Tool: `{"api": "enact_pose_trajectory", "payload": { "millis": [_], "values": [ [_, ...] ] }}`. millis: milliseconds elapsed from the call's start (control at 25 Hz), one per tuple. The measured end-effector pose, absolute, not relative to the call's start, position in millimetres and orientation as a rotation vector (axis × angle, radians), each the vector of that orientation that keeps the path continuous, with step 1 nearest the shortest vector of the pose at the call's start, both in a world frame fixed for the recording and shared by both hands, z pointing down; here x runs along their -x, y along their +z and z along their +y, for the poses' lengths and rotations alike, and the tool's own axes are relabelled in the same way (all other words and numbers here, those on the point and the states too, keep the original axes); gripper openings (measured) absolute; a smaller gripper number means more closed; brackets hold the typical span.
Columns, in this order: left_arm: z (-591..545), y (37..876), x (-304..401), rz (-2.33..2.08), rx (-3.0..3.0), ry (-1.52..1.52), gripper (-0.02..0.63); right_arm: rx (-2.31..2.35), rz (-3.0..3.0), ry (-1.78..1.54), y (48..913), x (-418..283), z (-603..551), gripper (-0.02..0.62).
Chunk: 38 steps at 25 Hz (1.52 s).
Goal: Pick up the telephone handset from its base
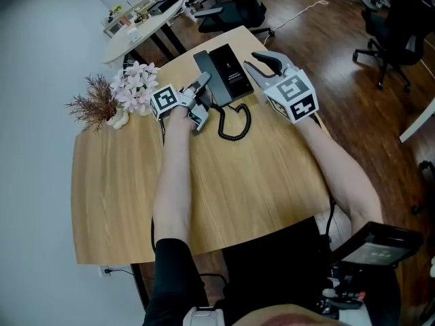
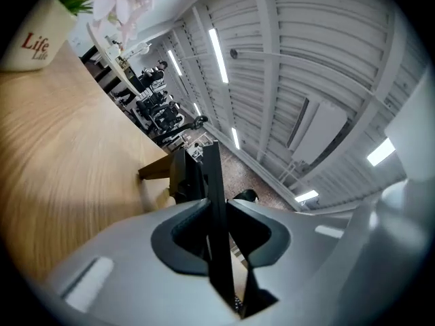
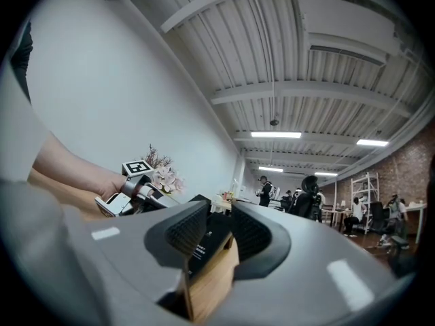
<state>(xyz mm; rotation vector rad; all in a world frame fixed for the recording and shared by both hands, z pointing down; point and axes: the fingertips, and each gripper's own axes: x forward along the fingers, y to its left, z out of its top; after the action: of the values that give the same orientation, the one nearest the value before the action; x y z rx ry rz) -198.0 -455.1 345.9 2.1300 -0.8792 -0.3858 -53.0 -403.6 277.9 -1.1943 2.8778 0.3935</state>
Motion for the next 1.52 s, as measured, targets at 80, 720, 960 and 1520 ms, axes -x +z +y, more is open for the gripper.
{"api": "enact_pose_trajectory", "payload": {
  "millis": [80,720,960,1520],
  "values": [
    [-443.2,327.6,196.6,-0.824,-2.132,-0.500,0.081,1.193,2.873,0.400,276.3,52.7,-405.2,0.100],
    [-213.3,121.8,178.7,-0.522,-2.472,-0.998,0.080,1.029,2.619,0.502,160.9,11.8,-294.3,0.033],
    [-162.3,113.6,158.7,-0.427,-2.444,-1.107,0.078,0.873,2.564,0.498,135.7,-6.5,-199.3,0.003],
    [-45.3,99.3,136.2,-0.292,-2.514,-1.372,0.078,0.662,2.558,0.494,146.7,-42.7,-70.1,0.003]
  ]
}}
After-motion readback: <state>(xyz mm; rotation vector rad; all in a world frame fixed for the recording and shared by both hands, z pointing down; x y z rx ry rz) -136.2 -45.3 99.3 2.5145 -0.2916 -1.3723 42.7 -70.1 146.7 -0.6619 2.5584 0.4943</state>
